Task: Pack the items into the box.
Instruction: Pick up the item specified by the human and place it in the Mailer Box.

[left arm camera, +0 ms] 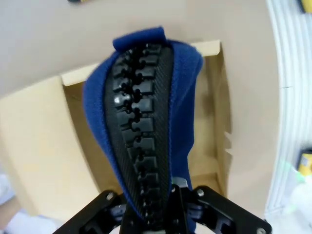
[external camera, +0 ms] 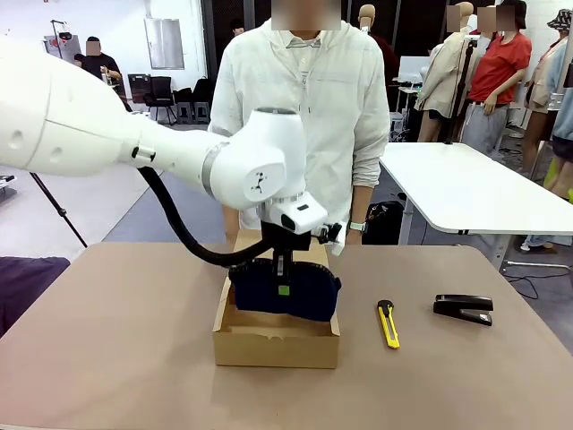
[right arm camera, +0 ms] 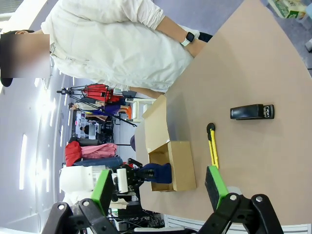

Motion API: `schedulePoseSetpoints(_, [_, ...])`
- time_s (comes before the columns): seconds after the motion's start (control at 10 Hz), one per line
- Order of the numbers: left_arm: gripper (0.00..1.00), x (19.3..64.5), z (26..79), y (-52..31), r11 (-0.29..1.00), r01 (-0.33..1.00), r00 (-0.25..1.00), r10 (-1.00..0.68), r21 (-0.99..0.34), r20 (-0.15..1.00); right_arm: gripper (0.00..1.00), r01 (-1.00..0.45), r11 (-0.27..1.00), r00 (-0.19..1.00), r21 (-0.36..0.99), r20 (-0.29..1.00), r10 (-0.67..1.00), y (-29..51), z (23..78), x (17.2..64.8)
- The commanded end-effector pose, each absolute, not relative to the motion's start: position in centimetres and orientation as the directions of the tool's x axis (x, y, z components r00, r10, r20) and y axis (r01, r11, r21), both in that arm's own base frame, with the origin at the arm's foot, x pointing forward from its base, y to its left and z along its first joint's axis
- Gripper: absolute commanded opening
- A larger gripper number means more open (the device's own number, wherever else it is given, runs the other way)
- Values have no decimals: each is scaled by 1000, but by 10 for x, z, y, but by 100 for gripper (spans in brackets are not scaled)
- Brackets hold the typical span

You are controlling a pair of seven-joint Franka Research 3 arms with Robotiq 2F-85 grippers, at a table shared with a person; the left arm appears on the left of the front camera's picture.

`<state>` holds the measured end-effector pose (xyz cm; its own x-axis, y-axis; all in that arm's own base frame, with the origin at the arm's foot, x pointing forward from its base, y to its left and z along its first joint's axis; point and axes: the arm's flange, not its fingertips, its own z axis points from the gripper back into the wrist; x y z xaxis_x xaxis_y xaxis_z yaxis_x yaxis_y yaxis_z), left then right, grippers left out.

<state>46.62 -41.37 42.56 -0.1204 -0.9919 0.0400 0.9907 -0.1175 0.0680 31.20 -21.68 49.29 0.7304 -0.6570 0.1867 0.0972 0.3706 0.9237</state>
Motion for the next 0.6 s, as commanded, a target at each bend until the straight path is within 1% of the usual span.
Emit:
schedulePoseSetpoints(0.0, [0, 462, 406, -410, -90, 993, -91, -996, 74, 11, 100, 82, 378, 735, 922, 201, -648, -218, 494, 312])
schedulePoseSetpoints(0.1, [0, 464, 386, -409, -66, 996, -66, -998, 52, 5, 100, 82, 378, 735, 922, 201, -648, -218, 494, 312])
schedulePoseSetpoints(0.2, [0, 464, 366, -409, -77, 996, -77, -997, 35, 15, 100, 82, 378, 735, 922, 201, -648, -218, 494, 312])
schedulePoseSetpoints(0.3, [0, 464, 351, -405, -80, 997, -80, -997, -11, 7, 100, 82, 378, 735, 922, 201, -648, -218, 494, 312])
schedulePoseSetpoints(0.5, [0, 464, 334, -400, -69, 997, -66, -996, -45, 57, 100, 82, 378, 735, 922, 201, -648, -218, 494, 312])
